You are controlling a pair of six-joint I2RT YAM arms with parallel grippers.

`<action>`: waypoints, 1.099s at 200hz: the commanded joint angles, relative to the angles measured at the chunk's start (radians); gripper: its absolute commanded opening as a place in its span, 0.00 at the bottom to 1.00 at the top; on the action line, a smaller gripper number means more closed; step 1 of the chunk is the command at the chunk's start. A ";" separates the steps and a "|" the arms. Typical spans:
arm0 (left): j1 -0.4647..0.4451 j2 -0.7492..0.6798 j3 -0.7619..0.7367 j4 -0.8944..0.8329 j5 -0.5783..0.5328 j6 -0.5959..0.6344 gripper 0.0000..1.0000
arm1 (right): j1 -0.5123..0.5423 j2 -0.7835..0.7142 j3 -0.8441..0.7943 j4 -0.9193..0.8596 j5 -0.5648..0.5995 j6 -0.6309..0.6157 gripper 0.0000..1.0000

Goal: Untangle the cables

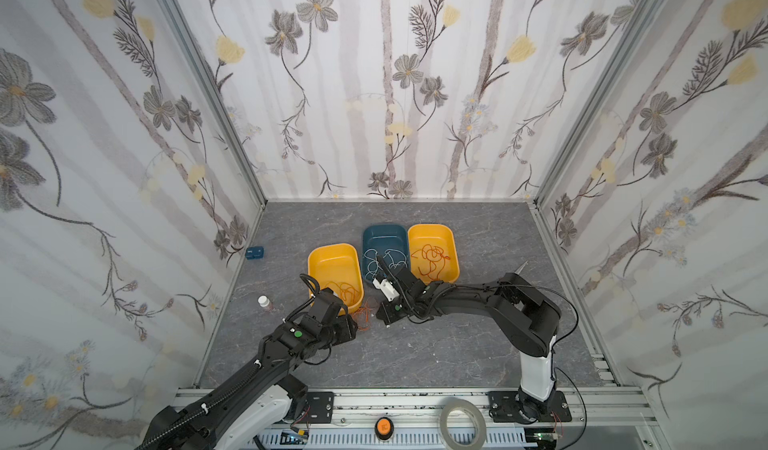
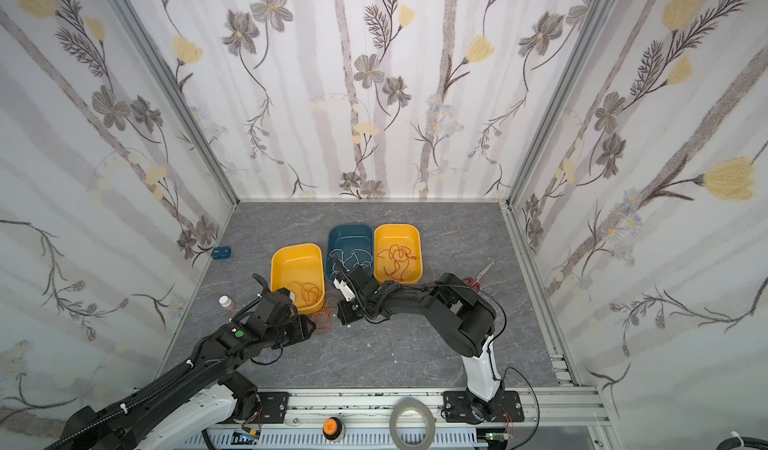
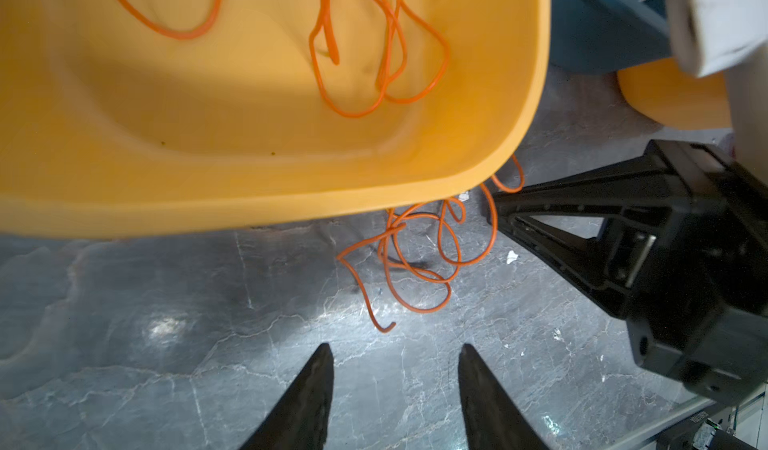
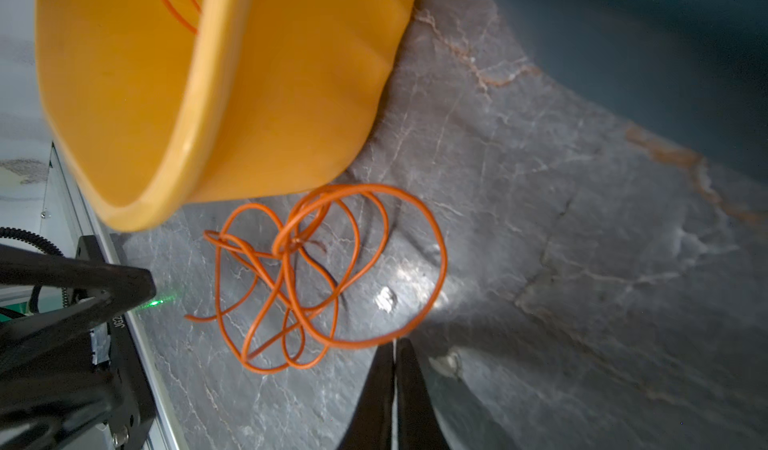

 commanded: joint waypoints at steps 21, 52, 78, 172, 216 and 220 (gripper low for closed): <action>-0.003 0.043 -0.035 0.086 0.013 -0.027 0.41 | -0.002 -0.017 -0.018 0.050 0.015 0.026 0.07; -0.004 0.070 -0.039 0.100 -0.020 -0.023 0.36 | -0.003 -0.017 -0.021 0.053 0.008 0.032 0.07; -0.003 0.102 -0.039 0.142 -0.035 -0.014 0.33 | -0.003 -0.020 -0.024 0.054 0.000 0.034 0.07; -0.006 0.149 0.013 0.125 -0.035 0.021 0.00 | -0.003 -0.090 -0.053 0.034 0.015 0.027 0.13; -0.006 0.027 0.092 0.046 -0.030 0.037 0.00 | -0.004 -0.111 -0.053 0.020 0.017 0.022 0.19; -0.006 0.015 0.096 0.048 -0.025 0.036 0.00 | -0.004 -0.115 -0.054 0.019 0.016 0.023 0.19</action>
